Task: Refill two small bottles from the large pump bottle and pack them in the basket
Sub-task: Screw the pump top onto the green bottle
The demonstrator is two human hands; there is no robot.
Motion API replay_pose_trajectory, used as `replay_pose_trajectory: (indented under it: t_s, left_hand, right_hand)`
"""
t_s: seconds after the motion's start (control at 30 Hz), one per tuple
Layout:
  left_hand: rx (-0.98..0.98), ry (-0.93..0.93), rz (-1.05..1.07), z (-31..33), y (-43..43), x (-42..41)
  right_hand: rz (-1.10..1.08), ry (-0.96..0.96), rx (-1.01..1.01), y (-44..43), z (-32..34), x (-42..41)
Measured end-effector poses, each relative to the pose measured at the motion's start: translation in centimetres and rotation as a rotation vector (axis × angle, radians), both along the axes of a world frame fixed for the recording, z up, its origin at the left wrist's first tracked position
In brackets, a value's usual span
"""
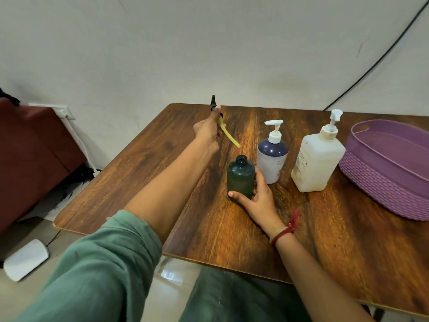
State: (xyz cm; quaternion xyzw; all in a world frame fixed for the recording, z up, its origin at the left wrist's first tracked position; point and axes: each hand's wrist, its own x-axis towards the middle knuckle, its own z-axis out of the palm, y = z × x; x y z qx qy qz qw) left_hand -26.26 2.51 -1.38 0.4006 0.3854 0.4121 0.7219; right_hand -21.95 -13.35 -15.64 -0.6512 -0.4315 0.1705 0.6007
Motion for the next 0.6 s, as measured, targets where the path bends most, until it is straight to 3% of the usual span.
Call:
replay_pose_trajectory:
  t_s: [0.33, 0.6]
  left_hand:
    - [0.39, 0.024, 0.122, -1.2, -1.8, -0.4]
    - [0.799, -0.028, 0.046, -0.9, -4.4, -2.0]
  right_hand:
    - [0.026, 0.02, 0.018, -0.3, 0.3, -0.2]
    - [0.018, 0.022, 0.036, -0.2, 0.0, 0.0]
